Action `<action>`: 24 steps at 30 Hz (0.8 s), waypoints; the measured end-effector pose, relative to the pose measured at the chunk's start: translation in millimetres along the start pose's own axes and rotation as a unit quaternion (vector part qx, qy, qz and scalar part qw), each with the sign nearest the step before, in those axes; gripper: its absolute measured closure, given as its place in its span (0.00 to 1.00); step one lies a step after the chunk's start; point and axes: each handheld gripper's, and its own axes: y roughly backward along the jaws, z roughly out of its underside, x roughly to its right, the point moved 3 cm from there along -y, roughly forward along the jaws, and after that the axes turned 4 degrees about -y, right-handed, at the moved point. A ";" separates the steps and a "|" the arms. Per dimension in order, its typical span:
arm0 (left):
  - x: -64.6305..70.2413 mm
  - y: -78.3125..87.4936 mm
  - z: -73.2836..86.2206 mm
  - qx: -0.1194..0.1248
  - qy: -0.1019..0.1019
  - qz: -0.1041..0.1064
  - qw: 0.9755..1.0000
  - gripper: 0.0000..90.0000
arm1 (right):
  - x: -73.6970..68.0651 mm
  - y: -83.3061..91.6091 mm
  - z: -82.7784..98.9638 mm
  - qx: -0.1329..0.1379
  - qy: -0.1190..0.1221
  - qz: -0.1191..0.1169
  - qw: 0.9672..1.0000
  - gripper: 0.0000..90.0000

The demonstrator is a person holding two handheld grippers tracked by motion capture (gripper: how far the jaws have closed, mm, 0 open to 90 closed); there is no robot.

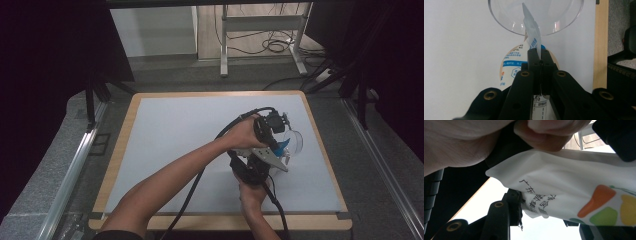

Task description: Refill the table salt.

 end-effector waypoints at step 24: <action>-0.8 0.0 0.1 0.001 0.000 0.001 1.000 1.00 | 0.7 -0.4 -1.4 -0.003 -0.001 0.000 1.000 0.65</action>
